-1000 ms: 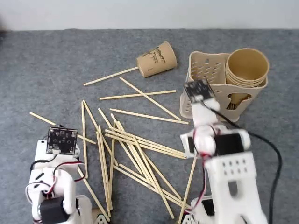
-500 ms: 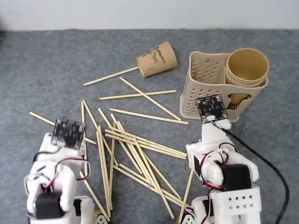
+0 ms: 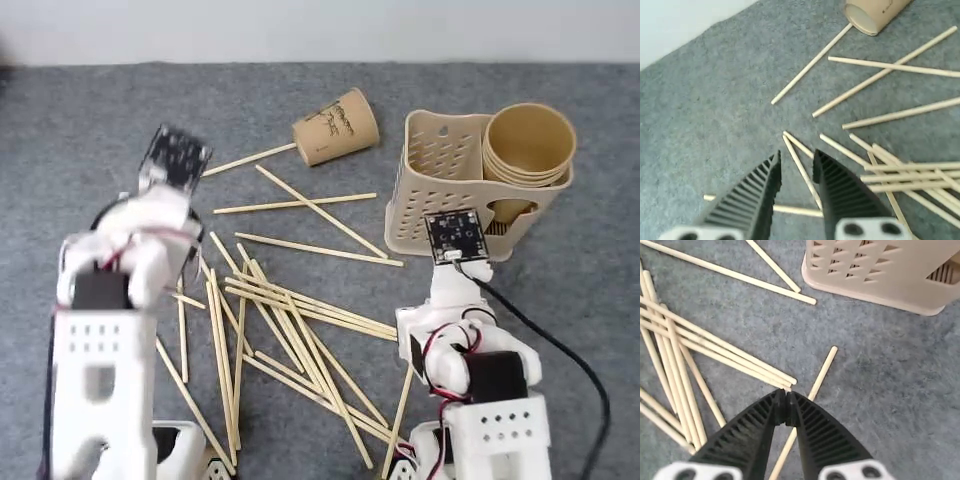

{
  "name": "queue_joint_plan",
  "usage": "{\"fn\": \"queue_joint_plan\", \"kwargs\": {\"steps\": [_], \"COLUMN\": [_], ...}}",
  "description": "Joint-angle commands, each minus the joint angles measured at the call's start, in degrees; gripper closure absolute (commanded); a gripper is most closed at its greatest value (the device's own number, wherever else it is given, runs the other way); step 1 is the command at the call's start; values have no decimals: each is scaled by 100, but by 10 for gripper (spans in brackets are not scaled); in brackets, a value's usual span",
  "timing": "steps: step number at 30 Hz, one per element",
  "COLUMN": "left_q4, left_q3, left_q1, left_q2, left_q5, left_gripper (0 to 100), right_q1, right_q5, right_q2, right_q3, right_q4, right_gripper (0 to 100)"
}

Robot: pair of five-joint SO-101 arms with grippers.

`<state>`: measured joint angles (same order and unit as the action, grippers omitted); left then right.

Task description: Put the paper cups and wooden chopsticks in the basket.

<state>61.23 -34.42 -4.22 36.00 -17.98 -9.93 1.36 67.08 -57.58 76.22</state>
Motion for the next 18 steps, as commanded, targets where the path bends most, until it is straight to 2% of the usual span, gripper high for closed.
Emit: {"fn": "queue_joint_plan", "kwargs": {"steps": [1,6,18], "left_q4": [-308,-281,-273], "left_q3": [1095,2448,5947], "left_q1": [35,158,835], "left_q2": [-1266,-3103,-6312], "left_q5": [-62,-62,-62], "left_gripper": [806,746,742], "right_q1": [48,48,48], "right_q5": [484,651,651], "right_q2": [101,101,101], "right_q3": [-132,-158,-176], "right_q4": [-435,-541,-541], "right_gripper": [991,991,991]}}
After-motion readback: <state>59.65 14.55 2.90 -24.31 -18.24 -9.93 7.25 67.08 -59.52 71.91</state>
